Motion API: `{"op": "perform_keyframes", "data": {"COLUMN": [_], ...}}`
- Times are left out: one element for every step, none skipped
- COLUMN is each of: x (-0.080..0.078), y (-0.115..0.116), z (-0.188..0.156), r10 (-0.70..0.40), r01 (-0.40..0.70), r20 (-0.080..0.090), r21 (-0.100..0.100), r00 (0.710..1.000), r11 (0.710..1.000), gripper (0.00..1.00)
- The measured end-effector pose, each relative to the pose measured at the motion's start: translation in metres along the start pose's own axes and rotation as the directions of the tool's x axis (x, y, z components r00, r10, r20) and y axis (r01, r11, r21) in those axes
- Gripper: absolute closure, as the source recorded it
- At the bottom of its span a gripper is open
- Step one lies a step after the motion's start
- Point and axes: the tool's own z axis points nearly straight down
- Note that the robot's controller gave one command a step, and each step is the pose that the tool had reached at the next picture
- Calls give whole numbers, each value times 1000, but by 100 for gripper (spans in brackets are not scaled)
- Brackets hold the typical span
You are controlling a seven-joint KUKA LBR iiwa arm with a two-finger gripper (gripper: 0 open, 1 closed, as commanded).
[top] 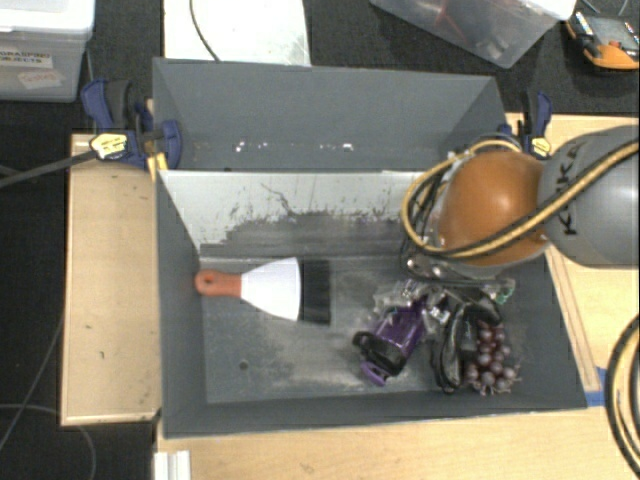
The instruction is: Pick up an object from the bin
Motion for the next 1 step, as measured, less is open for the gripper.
{"op": "perform_keyframes", "data": {"x": [0], "y": [0], "z": [0], "r10": [1], "r01": [-1], "r20": [0], "r21": [0], "r00": [1000], "r11": [1000], "gripper": [100]}}
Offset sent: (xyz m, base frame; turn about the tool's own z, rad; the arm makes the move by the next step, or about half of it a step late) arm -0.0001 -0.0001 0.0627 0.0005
